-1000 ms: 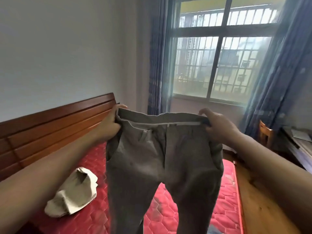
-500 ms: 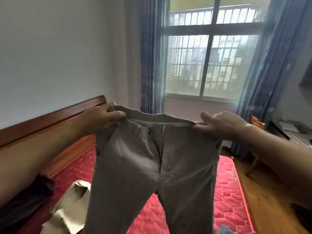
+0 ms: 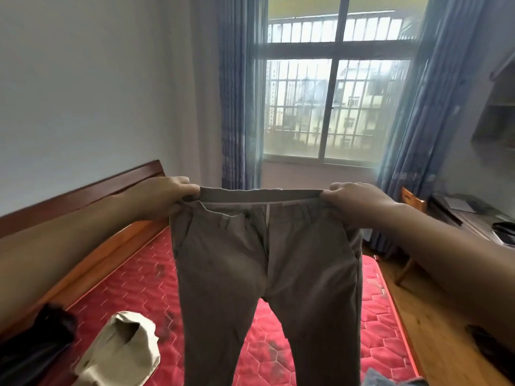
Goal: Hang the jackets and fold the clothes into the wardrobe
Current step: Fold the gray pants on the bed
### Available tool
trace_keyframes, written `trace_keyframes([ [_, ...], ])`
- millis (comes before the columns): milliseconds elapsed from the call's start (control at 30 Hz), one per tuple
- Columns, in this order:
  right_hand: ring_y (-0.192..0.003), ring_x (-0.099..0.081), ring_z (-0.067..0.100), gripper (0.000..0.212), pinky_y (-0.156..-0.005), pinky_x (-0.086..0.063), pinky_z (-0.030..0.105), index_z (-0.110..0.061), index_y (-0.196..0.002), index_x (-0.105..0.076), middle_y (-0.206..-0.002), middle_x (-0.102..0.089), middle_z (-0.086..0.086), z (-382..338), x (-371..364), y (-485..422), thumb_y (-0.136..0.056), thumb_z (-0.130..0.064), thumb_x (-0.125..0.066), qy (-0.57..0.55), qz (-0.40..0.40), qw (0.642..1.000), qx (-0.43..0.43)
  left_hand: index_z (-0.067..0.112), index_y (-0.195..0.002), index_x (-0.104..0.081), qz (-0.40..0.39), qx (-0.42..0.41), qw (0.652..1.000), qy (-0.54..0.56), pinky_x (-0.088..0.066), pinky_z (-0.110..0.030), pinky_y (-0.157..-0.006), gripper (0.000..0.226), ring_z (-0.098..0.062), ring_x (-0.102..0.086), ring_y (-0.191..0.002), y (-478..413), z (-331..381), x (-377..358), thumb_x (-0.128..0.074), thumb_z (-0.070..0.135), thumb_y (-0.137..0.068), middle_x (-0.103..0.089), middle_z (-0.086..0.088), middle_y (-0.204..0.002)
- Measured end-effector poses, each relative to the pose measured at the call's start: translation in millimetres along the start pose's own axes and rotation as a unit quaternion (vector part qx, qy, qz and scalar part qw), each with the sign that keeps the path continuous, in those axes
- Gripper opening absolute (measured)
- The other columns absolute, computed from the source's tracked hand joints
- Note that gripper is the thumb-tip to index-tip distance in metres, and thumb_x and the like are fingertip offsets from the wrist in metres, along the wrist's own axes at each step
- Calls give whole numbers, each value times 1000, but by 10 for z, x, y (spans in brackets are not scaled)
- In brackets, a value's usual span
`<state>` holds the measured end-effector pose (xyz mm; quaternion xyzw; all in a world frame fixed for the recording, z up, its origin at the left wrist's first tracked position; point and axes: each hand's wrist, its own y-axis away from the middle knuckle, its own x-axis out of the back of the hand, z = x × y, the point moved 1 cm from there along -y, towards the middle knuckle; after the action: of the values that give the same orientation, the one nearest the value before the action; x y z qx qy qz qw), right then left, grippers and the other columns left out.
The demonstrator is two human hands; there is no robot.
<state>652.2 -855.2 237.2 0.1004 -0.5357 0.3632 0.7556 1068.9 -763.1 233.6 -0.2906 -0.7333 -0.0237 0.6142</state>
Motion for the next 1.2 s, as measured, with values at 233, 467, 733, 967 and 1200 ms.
trace_keyframes([
  [233,-58,-49,20,36,-53,-42,32,-31,-110,-41,-87,-34,-6,122,254,56,-88,-19,-67,42,115,991,-55,17,-73,-59,129,21,981,144,-51,-34,-64,37,-11,-60,-73,-140,-110,291,-60,45,-97,-59,7,-85],
  [467,-73,-52,33,17,-72,-34,43,-7,-88,-58,-80,-56,11,386,741,18,-78,-7,-72,49,322,937,-129,30,-75,-57,364,219,792,438,-43,-31,-60,30,-12,-47,-62,-375,-187,640,-54,26,-105,-53,7,-66],
  [733,-72,-65,33,13,-77,-47,44,-14,-100,-61,-78,-68,7,244,666,-31,-89,-9,-66,8,285,948,-139,15,-96,-69,234,187,859,415,-50,-29,-77,26,-13,-62,-87,-358,-48,674,-46,10,-106,-69,-5,-93],
  [967,-61,-57,29,19,-60,-53,40,-18,-115,-54,-72,-55,2,181,616,30,-97,-11,-48,-11,239,965,-109,52,-111,-44,78,103,910,394,-49,-18,-66,49,-4,-58,-85,-248,111,689,-73,63,-73,-53,2,-100],
  [1200,-42,-43,24,25,-46,-49,35,-17,-106,-53,-60,-39,-2,285,512,100,-88,-13,-69,52,228,971,-44,21,-103,-54,235,-133,962,26,-46,-18,-63,19,-16,-52,-73,-187,152,542,-64,36,-96,-51,-1,-102],
])
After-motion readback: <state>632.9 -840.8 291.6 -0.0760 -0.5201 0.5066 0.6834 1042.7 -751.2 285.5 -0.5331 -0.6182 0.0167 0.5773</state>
